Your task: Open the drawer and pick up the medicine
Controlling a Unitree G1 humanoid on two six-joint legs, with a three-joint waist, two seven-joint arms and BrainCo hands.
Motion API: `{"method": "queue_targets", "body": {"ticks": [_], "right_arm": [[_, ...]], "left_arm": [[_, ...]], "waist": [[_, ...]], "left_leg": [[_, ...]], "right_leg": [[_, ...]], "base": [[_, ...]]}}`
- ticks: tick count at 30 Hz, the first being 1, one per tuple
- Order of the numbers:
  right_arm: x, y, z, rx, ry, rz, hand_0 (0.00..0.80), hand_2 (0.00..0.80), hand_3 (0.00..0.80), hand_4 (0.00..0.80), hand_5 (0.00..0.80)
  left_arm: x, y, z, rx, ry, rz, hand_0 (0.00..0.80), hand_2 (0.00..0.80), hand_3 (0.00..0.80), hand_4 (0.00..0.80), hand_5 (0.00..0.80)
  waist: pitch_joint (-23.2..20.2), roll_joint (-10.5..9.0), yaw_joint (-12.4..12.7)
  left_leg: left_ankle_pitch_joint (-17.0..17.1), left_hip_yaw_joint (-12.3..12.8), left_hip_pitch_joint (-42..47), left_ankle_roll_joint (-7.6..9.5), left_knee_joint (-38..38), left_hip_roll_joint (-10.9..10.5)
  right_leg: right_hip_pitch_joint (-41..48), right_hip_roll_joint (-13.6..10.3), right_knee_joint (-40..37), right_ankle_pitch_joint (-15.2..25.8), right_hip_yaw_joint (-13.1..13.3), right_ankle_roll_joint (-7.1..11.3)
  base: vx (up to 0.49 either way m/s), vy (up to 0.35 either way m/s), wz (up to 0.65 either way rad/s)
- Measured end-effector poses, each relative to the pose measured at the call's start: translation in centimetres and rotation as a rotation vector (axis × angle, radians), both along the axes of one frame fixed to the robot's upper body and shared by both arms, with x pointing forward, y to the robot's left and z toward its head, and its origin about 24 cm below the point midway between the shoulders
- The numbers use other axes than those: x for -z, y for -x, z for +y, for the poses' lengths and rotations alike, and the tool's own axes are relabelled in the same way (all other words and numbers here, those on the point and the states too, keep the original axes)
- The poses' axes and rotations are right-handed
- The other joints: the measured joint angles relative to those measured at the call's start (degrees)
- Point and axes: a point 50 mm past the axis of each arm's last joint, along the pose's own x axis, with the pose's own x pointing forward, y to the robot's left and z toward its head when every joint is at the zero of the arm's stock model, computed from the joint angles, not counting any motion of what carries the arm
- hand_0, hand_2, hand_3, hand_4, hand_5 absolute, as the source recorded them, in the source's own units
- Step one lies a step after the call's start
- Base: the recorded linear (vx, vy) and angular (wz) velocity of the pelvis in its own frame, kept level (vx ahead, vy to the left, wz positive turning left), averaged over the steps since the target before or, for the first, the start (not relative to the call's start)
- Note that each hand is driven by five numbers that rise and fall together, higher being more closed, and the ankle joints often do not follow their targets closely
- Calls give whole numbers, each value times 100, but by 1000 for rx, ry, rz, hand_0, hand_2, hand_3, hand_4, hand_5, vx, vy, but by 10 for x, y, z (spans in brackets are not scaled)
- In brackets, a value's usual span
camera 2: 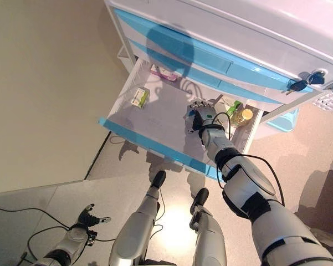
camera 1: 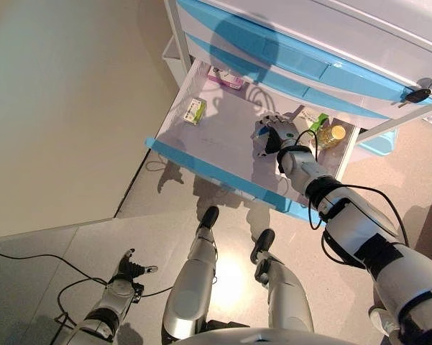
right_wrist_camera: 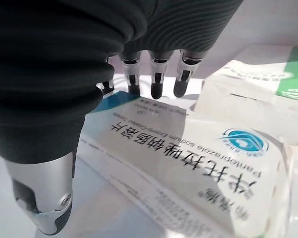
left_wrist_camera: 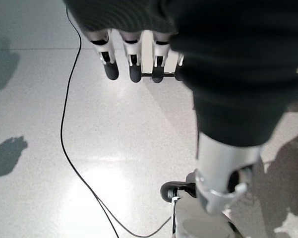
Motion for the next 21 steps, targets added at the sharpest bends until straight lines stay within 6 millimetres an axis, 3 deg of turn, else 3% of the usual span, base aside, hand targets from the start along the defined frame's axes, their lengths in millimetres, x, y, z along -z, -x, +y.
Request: {"method": "queue_targets", "body": {"ticks": [21], "right_arm": [[-4,-1,-7,45,-44,-42,0,0,0,0,0]], "left_arm": [[-1,-2,-2,-13,19,-13,0,0,0,0,0]], "waist": [[46,69,-15]], "left_leg": [[47,-4,-143,14,-8,-41]], "right_leg": [[-193,-54,111,-33,0,18]], "base": [[0,0,0]]}}
